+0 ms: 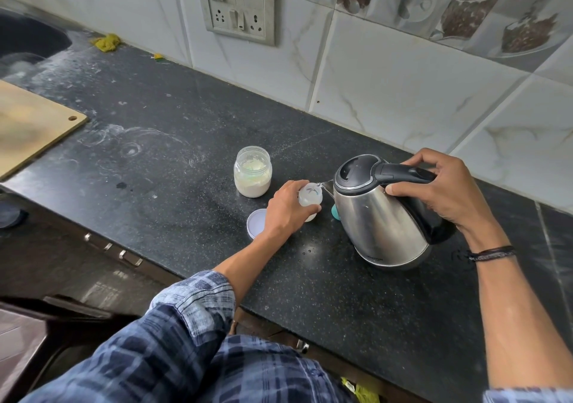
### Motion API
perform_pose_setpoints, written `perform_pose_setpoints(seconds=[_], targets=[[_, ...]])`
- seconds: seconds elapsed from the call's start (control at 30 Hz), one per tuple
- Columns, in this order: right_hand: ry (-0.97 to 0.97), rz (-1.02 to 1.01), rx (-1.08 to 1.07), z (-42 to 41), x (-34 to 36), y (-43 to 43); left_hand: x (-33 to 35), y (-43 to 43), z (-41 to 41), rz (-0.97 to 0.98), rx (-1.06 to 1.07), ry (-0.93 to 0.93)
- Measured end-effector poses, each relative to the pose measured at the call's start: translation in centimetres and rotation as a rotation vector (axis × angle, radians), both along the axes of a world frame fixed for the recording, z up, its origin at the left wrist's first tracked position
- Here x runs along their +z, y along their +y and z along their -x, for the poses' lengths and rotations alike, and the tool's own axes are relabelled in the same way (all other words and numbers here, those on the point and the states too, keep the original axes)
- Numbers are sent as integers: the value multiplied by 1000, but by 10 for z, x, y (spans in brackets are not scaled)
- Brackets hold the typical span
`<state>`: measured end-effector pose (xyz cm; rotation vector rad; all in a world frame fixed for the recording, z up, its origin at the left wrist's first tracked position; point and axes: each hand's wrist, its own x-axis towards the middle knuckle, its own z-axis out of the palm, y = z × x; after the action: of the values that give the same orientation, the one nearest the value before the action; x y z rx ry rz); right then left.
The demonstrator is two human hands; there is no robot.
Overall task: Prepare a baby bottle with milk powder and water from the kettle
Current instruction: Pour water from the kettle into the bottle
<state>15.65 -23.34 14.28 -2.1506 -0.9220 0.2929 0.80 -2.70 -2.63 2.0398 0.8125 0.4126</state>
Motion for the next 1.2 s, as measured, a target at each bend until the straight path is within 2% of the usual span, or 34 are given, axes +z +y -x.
perform_pose_setpoints(seconds=[0.7,1.2], targets=[[11,-7,-4,-1,1,-1,-4,1,0,-12,-5,-13],[71,-112,20,-6,-3,-17,12,-6,-5,60,-60,-96]])
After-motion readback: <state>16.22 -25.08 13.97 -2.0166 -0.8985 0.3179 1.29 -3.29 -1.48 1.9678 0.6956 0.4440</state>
